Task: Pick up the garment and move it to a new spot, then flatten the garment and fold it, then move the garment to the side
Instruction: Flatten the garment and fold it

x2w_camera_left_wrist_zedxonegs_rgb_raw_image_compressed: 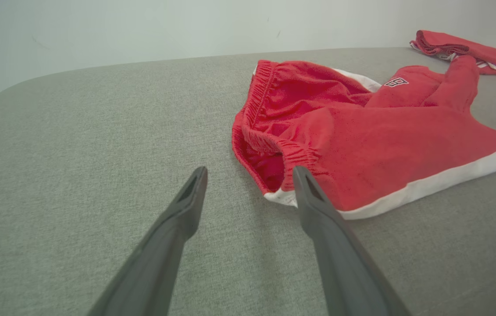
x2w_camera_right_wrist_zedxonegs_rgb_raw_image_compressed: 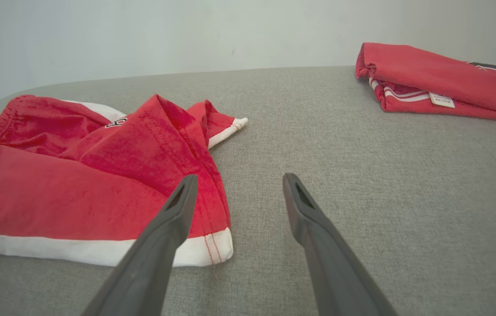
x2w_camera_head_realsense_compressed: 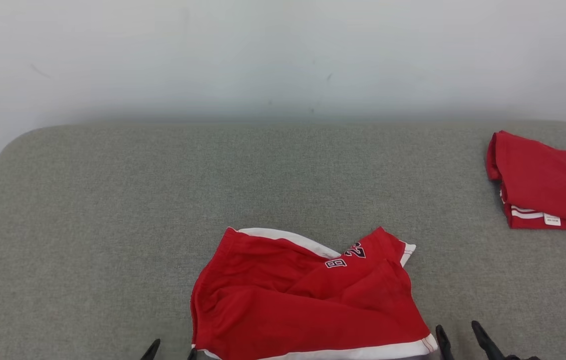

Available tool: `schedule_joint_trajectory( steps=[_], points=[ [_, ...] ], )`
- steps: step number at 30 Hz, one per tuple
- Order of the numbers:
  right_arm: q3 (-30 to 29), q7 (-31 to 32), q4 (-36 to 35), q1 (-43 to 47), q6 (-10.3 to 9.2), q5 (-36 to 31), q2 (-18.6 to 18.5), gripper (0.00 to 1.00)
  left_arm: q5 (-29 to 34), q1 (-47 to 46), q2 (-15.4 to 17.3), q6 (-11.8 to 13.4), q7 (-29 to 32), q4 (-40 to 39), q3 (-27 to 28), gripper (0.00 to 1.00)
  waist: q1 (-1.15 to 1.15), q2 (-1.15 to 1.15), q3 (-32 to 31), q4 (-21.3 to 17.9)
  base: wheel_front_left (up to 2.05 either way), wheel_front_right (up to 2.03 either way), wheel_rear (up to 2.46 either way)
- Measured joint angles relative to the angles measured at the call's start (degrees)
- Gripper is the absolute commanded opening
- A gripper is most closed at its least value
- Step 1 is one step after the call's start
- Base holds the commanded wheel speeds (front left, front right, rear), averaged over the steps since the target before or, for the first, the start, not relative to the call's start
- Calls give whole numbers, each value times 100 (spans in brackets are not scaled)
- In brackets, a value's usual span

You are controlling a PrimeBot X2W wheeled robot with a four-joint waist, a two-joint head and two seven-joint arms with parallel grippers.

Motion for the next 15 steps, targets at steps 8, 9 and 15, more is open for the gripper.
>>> schedule_joint_trajectory(
  steps=[8, 9, 15],
  points=[
    [519, 27, 939, -473, 0, 98, 11, 100, -168, -615, 416, 0, 0, 655, -972, 100, 0, 0, 208, -11, 0, 0, 0],
    [558, 26, 1067, -535, 0, 112, 19, 100, -176, -692, 478, 0, 0, 722, -1092, 100, 0, 0, 235, -18, 0, 0, 0],
    [824, 12, 1679, -905, -1, 198, 76, 100, -342, -1131, 717, -3, 0, 962, -1706, 100, 0, 0, 382, -67, 0, 0, 0]
  ],
)
